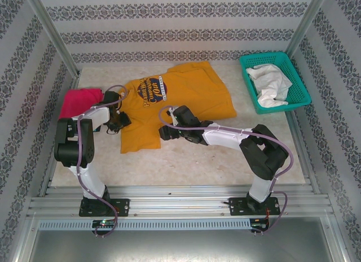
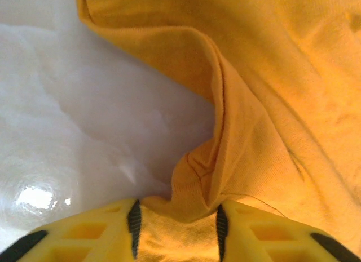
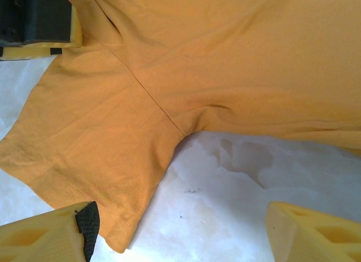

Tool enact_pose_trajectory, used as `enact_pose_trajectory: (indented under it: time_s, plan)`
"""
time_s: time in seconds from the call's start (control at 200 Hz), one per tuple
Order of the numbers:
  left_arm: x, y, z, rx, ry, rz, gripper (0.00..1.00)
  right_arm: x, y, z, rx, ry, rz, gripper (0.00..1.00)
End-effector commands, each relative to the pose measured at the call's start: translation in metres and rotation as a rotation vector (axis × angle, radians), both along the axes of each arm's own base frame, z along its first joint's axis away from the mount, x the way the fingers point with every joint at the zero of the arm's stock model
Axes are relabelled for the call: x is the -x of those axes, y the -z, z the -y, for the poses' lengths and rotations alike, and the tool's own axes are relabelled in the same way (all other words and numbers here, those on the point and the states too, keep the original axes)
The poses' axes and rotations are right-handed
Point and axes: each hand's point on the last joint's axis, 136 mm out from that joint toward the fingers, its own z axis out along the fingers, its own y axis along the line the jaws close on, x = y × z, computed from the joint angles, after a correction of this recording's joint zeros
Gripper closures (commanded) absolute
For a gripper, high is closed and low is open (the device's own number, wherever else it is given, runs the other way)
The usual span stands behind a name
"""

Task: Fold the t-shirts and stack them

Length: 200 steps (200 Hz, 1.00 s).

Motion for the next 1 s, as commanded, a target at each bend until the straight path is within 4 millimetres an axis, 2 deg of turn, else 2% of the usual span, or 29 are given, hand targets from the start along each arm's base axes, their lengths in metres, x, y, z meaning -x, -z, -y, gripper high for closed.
enact_pose_trajectory:
  time_s: [0.0, 0.12, 0.19, 0.34, 0.44, 0.525, 0.669, 0.719, 0.824, 0.924, 0.994]
  plan:
    - [0.009, 0.015, -0.001, -0.009, 0.008, -0.053, 0.69, -0.005, -0.007, 0.008, -0.009, 0.041, 0.015, 0.23]
    - [0.010, 0.016, 0.004, 0.014, 0.012, -0.037, 0.87, -0.005, -0.008, 0.009, -0.010, 0.042, 0.013, 0.23]
    - [0.011, 0.012, 0.006, 0.028, 0.018, -0.022, 1.00, -0.005, -0.010, 0.010, -0.008, 0.046, 0.021, 0.23]
    - [0.024, -0.002, 0.007, 0.039, -0.006, 0.019, 1.00, -0.014, -0.023, 0.028, 0.017, 0.113, 0.073, 0.23]
    - [0.042, -0.013, 0.006, 0.043, -0.036, 0.042, 1.00, -0.028, -0.034, 0.065, 0.058, 0.265, 0.135, 0.23]
    - [0.059, -0.018, 0.007, 0.064, -0.065, 0.050, 1.00, -0.043, -0.035, 0.113, 0.080, 0.425, 0.137, 0.23]
    - [0.084, -0.019, 0.012, 0.098, -0.088, 0.036, 1.00, -0.060, -0.020, 0.203, 0.145, 0.693, 0.051, 0.25]
    - [0.090, -0.019, 0.012, 0.102, -0.096, 0.032, 1.00, -0.065, -0.013, 0.224, 0.150, 0.739, 0.017, 0.27]
    - [0.098, -0.018, 0.011, 0.099, -0.101, 0.023, 1.00, -0.080, -0.001, 0.245, 0.123, 0.759, -0.068, 0.29]
    - [0.098, -0.015, 0.011, 0.098, -0.102, 0.014, 1.00, -0.092, 0.018, 0.254, 0.166, 0.759, -0.164, 0.35]
    - [0.096, -0.014, 0.013, 0.110, -0.105, 0.009, 1.00, -0.102, 0.024, 0.258, 0.216, 0.769, -0.193, 0.40]
